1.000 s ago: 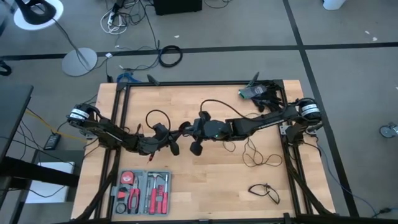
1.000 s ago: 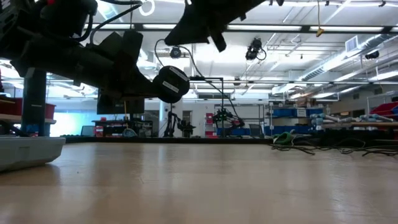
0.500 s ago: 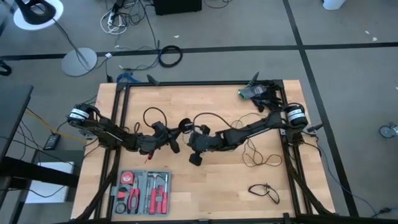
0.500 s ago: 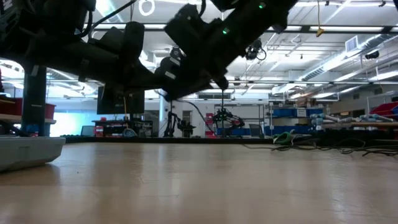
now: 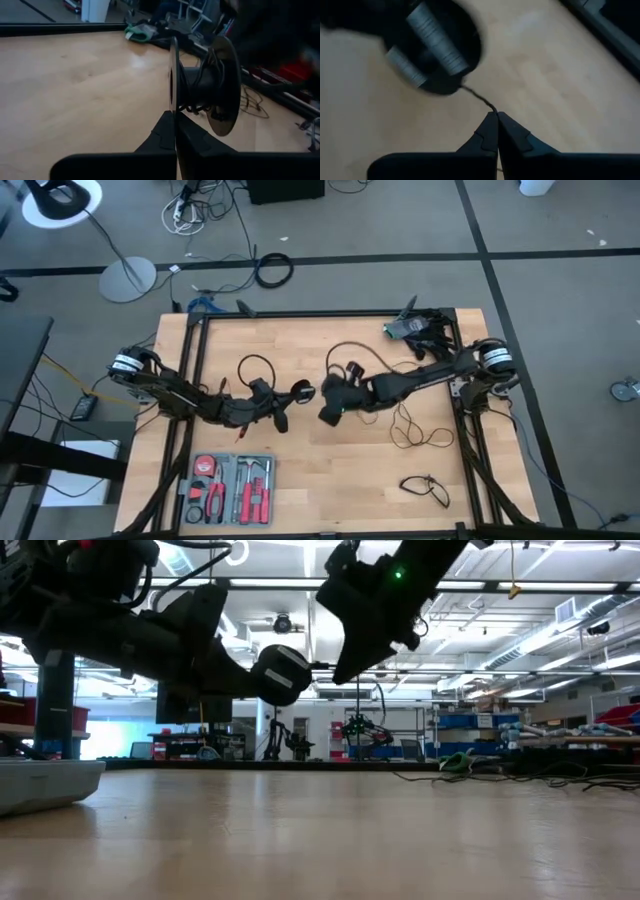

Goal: Coil cords
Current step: Coil the black wire onto the spool

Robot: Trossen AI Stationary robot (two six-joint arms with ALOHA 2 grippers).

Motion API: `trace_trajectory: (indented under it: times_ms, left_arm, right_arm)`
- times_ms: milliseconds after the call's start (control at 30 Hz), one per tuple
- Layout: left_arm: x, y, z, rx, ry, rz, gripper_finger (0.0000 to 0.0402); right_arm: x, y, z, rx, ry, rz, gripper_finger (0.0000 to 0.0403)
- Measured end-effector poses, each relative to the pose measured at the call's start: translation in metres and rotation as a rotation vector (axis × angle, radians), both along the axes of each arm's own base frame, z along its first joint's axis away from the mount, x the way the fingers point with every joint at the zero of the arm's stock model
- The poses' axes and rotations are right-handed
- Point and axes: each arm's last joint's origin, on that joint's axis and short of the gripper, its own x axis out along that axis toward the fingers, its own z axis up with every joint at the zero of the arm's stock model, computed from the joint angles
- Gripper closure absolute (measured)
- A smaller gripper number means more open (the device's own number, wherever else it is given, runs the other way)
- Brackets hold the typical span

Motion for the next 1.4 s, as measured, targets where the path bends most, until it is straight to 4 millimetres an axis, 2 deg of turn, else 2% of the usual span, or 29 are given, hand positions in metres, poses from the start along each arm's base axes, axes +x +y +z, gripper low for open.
trace_trajectory:
  times_ms: [167, 400, 733, 1000, 1400]
  left_arm:
    - [-0.001, -0.002, -0.002, 0.009, 0.026, -0.007, 0.0402]
    - [0.005, -0.002, -0.002, 0.047, 0.092, 0.061, 0.0402]
    - [0.025, 0.0, 0.012, 0.101, 0.175, 0.112, 0.0402]
    - [0.027, 0.002, 0.016, 0.087, 0.132, 0.122, 0.0402]
    - [0.029, 0.004, 0.021, 0.079, 0.072, 0.171, 0.0402]
  right_arm:
    - [-0.002, -0.013, 0.021, 0.023, -0.084, 0.019, 0.0403]
    - [0.014, -0.014, 0.037, 0.082, -0.289, 0.145, 0.0403]
    - [0.032, -0.01, 0.017, 0.106, -0.317, 0.19, 0.0403]
    - [0.032, -0.007, 0.017, 0.127, -0.311, 0.241, 0.0386]
    - [0.031, 0.01, -0.001, 0.162, -0.205, 0.294, 0.0363]
